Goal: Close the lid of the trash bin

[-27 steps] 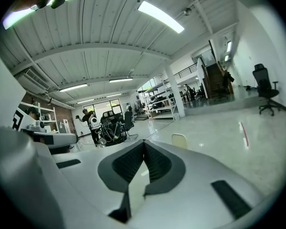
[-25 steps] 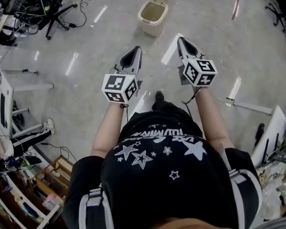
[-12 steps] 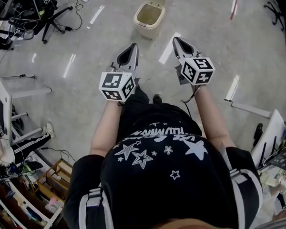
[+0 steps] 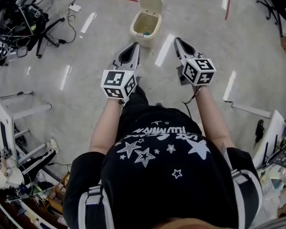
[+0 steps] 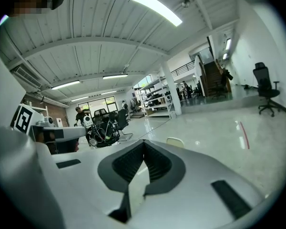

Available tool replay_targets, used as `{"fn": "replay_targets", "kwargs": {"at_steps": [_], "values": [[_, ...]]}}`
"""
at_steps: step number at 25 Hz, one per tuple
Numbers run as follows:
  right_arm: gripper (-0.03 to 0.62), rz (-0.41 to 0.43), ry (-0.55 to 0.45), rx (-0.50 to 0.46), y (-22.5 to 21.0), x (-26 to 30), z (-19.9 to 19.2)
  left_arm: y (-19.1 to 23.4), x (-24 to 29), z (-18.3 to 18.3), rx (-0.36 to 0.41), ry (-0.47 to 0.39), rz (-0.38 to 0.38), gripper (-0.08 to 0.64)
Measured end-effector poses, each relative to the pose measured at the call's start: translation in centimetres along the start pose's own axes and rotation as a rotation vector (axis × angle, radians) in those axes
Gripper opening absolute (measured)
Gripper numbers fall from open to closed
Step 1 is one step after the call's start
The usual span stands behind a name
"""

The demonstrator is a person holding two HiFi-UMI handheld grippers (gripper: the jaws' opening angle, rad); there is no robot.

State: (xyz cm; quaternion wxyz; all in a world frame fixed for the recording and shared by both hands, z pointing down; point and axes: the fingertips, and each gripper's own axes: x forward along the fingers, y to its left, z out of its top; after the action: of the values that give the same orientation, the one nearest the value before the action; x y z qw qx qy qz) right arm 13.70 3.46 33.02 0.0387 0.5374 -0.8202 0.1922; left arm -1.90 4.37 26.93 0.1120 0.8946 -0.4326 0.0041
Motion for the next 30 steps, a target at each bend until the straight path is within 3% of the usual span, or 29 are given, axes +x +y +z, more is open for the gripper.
{"fn": "replay_targets", "kwargs": {"at_steps": [11, 19, 30], "values": [[0.006, -0.087, -0.046, 0.038, -0.5, 10.4, 4.2, 8.7, 7.6, 3.6, 0.017, 0.008, -0.118, 0.011], [0.005, -0.116, -0.045, 0.049, 1.6, 17.0, 5.9, 15.2, 10.2, 4.5, -0.005, 0.031, -0.159, 0.011], [0.005, -0.174, -0.026, 0.065, 1.1, 18.2, 5.6, 16.4, 13.1, 3.7, -0.029, 0.063, -0.235, 0.011]]}}
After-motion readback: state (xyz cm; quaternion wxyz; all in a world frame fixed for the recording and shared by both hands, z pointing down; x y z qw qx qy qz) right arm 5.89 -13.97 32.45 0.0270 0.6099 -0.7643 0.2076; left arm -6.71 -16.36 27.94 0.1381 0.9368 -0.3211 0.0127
